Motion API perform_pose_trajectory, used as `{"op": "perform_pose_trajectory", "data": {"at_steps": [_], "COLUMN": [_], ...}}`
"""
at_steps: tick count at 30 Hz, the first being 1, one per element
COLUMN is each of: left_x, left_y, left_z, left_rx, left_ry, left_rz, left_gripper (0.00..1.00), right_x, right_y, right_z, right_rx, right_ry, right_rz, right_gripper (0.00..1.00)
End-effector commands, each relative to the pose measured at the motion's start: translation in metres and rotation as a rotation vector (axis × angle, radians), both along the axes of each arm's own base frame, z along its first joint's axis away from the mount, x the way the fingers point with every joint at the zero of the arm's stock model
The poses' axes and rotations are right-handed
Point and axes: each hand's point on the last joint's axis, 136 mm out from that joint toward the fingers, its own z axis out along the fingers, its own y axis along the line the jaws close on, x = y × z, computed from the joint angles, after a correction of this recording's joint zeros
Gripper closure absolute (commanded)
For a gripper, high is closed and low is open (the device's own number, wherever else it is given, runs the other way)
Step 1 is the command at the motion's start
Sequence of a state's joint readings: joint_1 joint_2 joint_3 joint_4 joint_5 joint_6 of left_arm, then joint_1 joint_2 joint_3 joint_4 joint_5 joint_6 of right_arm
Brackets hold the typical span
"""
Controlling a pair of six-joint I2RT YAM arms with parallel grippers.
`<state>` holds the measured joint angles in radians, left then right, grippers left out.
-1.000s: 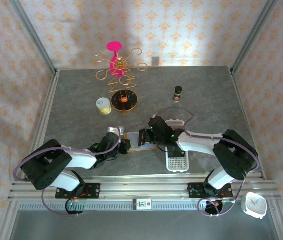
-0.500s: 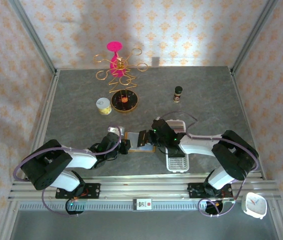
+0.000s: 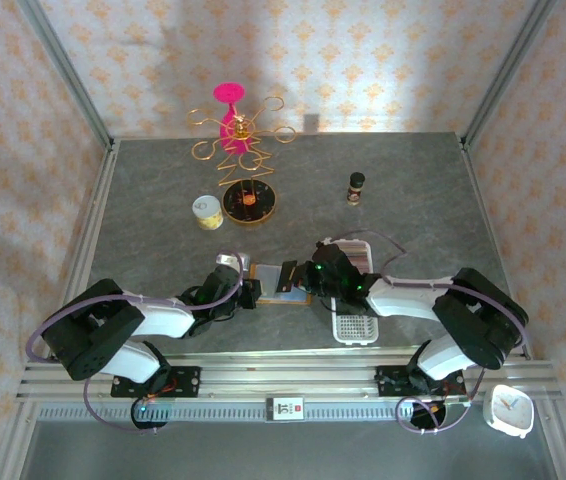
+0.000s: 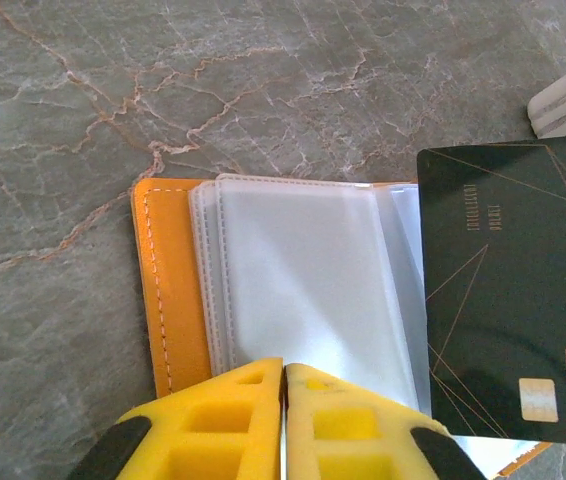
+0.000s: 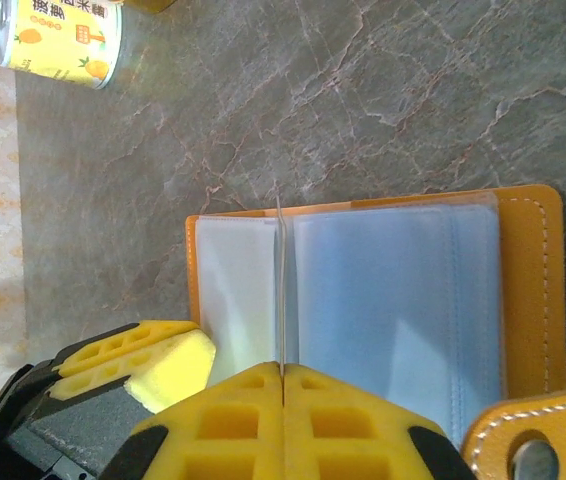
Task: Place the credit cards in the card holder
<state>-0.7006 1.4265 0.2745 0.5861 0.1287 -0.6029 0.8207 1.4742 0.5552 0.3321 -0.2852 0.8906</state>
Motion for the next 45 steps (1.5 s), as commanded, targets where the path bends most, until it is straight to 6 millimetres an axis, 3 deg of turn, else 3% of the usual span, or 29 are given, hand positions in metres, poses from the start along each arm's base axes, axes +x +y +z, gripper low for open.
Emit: {"op": "perform_pose_trajectory", "data": {"at_steps": [1, 9, 20, 31, 45], "left_x": [0.001, 0.001, 0.000, 0.000, 0.000], "left_y": [0.002, 0.001, 0.002, -0.001, -0.002], "left_z": [0.001, 0.002, 0.002, -0.001, -0.001], "left_rx": [0.025, 0.024, 0.024, 0.027, 0.028], "left_ry": [-0.006, -0.010, -0.011, -0.001, -0.002], "left_rz": [0.005, 0.005, 0.005, -0.003, -0.006], "left_gripper": [0.90, 0.90, 0.90, 0.90, 0.90], "right_x": [0.008, 0.005, 0.006, 0.001, -0.004], "right_y": [-0.002, 0.001, -0.013, 0.002, -0.001], "right_z": [0.006, -0.007, -0.009, -0.006, -0.021], "right_rx": [0.033, 0.034, -0.030, 0.049, 0.019], "right_ry": [-0.015, 0.018, -0.008, 0.018, 0.049], "right_rz": [-0.047, -0.038, -0.070, -0.020, -0.013], "right_gripper": [1.00, 1.00, 1.00, 1.00, 1.00]}}
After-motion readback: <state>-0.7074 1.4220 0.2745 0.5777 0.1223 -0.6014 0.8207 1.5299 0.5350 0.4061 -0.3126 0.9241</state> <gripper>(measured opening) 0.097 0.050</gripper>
